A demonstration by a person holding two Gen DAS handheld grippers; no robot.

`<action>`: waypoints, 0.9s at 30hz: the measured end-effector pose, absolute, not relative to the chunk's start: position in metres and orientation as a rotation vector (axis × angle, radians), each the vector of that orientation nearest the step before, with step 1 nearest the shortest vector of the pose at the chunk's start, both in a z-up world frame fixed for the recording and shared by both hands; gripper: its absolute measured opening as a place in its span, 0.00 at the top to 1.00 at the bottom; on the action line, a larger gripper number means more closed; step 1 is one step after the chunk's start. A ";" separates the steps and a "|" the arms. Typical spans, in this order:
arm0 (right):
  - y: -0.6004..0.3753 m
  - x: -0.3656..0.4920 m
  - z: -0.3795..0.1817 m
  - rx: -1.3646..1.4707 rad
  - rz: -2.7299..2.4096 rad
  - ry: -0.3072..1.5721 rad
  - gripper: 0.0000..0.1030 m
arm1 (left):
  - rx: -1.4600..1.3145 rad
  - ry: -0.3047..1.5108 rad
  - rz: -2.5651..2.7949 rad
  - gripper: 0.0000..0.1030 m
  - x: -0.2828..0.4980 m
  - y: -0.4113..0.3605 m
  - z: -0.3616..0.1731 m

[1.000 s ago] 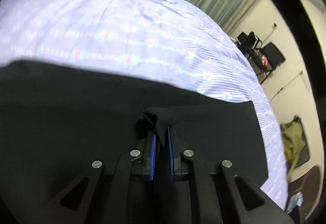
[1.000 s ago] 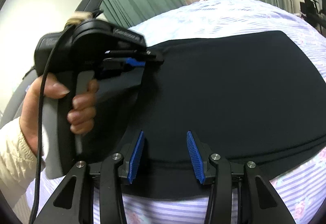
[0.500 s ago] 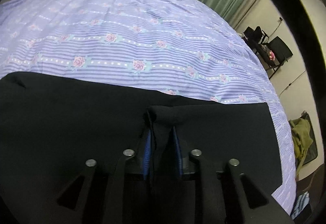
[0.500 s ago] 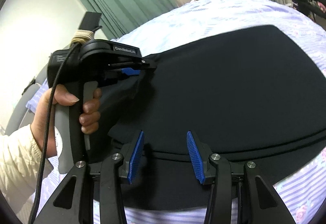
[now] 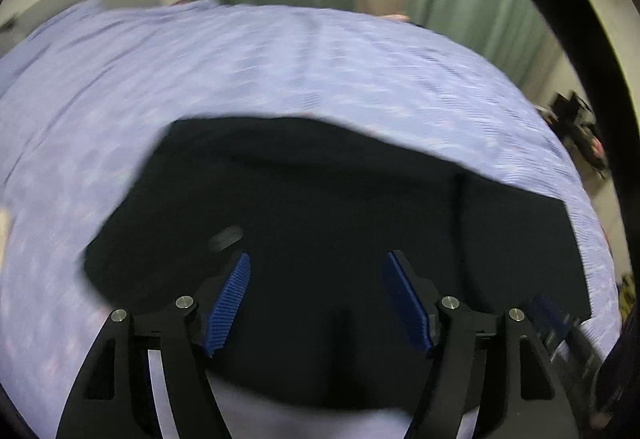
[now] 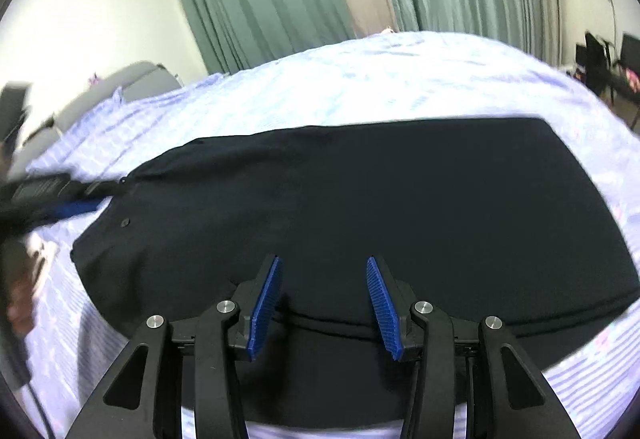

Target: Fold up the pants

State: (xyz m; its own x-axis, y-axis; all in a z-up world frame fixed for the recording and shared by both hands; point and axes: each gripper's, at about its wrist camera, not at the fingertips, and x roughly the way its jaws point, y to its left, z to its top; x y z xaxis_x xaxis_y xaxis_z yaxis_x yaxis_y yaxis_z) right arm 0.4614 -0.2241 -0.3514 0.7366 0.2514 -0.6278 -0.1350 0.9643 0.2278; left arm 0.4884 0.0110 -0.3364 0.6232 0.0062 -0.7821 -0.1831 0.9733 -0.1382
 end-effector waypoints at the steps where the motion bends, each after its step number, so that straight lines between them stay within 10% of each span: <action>1: -0.218 0.464 -0.346 0.169 0.215 0.714 0.54 | -0.235 0.905 0.136 0.28 0.476 0.025 -0.338; 7: -0.170 0.461 -0.304 0.136 0.243 0.685 0.35 | -0.400 0.918 0.199 0.27 0.427 0.097 -0.359; 27: -0.094 0.504 -0.309 -0.010 0.267 0.823 0.34 | -0.956 0.735 0.118 0.27 0.481 0.173 -0.448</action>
